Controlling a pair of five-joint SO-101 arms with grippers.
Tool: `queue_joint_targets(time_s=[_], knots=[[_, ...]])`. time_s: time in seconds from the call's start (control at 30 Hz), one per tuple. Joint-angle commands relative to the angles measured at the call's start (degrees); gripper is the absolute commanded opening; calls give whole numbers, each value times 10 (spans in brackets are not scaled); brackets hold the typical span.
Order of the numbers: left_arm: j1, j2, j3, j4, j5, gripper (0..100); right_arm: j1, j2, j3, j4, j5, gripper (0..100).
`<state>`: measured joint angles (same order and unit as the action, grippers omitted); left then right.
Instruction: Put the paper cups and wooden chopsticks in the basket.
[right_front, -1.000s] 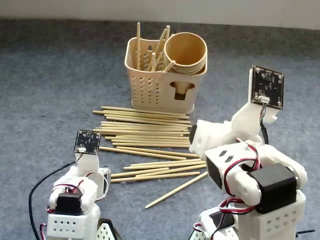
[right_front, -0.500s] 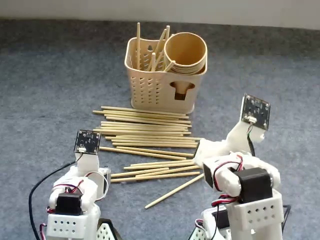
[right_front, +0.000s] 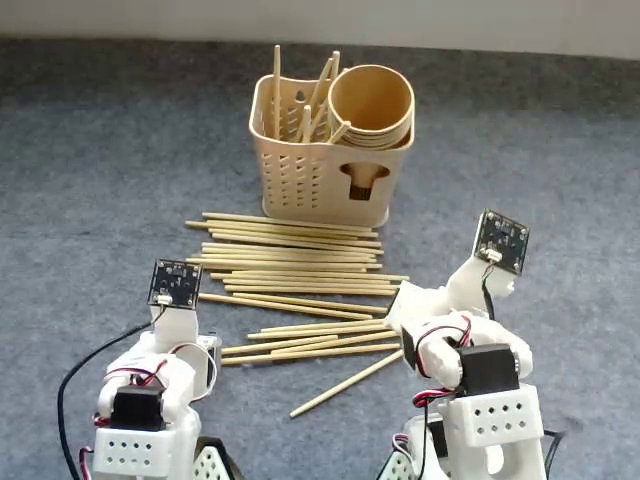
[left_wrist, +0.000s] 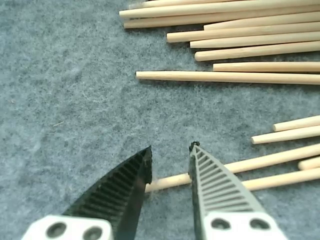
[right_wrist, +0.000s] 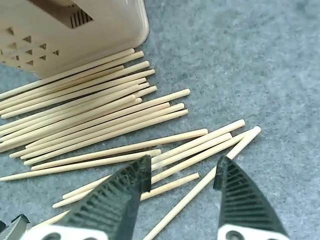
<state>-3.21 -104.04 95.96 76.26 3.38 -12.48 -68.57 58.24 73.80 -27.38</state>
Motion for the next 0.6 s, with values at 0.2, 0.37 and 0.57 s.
queue_joint_targets(time_s=[0.2, 0.37, 0.57], knots=[[-2, -2, 12, 3, -4, 136, 5, -4, 22, -52, -5, 210], [-2, -2, 12, 3, -4, 136, 21, -4, 60, -64, -5, 210], [-2, -2, 12, 3, -4, 136, 22, -4, 61, -62, -3, 210]])
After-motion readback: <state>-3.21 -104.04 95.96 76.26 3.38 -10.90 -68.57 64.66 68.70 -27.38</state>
